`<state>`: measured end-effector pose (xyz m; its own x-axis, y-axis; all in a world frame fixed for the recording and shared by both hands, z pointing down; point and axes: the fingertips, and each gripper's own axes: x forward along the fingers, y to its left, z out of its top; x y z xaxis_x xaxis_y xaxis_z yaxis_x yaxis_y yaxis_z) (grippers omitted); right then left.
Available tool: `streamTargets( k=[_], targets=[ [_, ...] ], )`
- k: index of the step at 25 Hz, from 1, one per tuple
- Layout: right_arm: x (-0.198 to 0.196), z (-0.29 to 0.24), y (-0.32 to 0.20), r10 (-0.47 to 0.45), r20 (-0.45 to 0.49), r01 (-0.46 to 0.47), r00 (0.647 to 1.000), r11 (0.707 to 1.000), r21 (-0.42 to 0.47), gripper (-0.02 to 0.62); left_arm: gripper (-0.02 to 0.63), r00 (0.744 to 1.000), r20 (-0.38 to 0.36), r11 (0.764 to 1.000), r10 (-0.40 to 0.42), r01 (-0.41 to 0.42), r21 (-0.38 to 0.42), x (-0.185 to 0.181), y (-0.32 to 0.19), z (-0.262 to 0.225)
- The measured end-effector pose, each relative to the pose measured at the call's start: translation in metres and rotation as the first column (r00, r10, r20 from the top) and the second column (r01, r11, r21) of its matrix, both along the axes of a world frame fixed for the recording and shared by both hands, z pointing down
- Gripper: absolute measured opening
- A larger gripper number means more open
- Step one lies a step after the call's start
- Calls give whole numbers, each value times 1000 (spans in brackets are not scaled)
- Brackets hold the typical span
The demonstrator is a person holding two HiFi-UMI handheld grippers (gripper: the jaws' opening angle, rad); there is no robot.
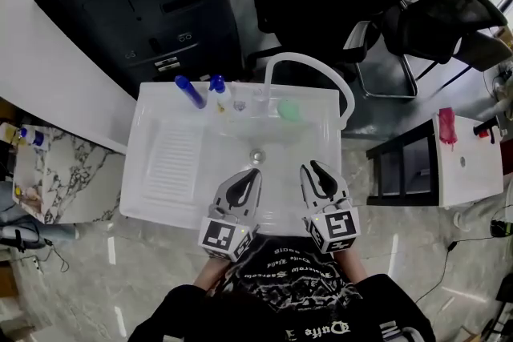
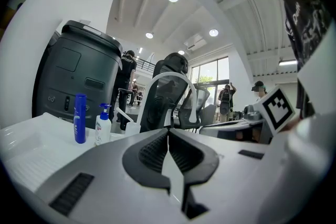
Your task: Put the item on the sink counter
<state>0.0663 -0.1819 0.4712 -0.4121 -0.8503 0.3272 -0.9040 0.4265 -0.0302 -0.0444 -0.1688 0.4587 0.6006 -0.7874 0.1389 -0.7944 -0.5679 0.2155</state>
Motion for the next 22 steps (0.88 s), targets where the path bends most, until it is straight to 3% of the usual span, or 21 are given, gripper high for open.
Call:
streamTargets(
  k=[3,22],
  targets=[
    [0,-1,-1,19,1,-19,1000,1000,3,14,8,1000,-1,1000,5,-5,-4,1,2,1],
    [-5,-13,-4,26,31,-28,999,998,55,-2,8,1000,4,1000,12,-12,18,1,5,-4]
  ],
)
